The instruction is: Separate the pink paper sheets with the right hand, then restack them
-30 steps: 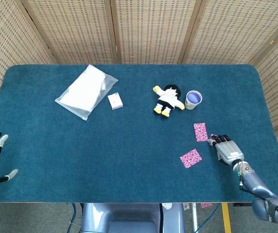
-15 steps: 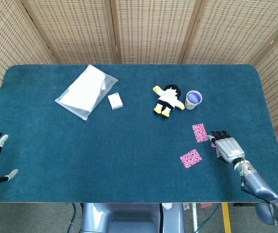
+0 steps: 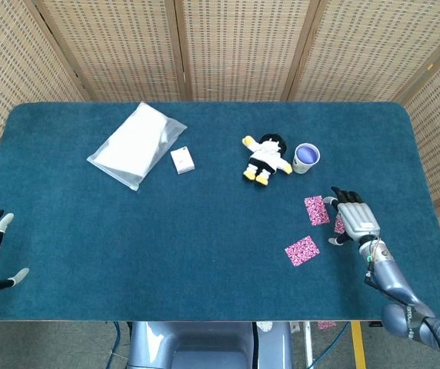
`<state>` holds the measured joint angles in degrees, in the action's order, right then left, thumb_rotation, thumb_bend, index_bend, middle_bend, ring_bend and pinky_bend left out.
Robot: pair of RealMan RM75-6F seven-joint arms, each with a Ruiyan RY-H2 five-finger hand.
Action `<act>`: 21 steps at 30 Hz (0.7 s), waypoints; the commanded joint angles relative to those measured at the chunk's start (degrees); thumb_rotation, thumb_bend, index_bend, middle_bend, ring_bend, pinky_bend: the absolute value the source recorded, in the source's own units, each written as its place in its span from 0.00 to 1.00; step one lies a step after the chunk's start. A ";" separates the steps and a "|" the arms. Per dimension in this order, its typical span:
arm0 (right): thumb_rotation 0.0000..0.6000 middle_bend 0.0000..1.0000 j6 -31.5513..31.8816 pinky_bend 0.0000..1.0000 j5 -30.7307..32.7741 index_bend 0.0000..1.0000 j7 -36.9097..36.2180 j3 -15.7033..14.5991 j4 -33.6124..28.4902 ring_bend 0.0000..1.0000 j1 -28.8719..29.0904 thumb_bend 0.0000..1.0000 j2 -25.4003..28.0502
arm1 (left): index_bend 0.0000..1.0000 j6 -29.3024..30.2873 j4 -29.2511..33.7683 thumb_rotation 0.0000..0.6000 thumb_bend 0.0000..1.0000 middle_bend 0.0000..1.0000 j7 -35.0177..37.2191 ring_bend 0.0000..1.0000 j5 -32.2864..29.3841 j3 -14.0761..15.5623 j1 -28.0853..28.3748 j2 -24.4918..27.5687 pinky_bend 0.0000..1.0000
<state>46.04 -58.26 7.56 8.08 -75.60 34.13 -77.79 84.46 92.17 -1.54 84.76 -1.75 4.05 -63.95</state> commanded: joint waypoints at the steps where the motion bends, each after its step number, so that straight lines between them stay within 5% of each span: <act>1: 1.00 0.00 2.35 0.00 11.12 0.30 6.09 3.62 0.52 0.00 1.62 0.01 -4.70 | 0.00 -0.11 0.00 1.00 0.00 0.00 0.11 0.00 0.00 0.02 0.04 0.06 0.00; 12: 1.00 0.00 9.47 0.00 37.21 0.32 21.95 9.86 0.80 0.00 8.77 0.05 -11.14 | 0.00 -0.46 -0.05 1.00 0.00 0.00 0.80 0.00 -0.07 0.03 0.18 0.28 0.00; 21: 1.00 0.00 12.69 0.00 45.51 0.32 23.23 15.06 5.49 0.00 12.02 0.05 -17.33 | 0.00 -0.62 -0.05 1.00 0.00 0.00 1.36 0.00 0.01 0.09 0.24 0.42 0.00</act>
<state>58.54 -13.32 30.79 22.54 -70.52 45.65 -94.50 83.84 92.12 -0.18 84.77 -1.66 4.29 -63.53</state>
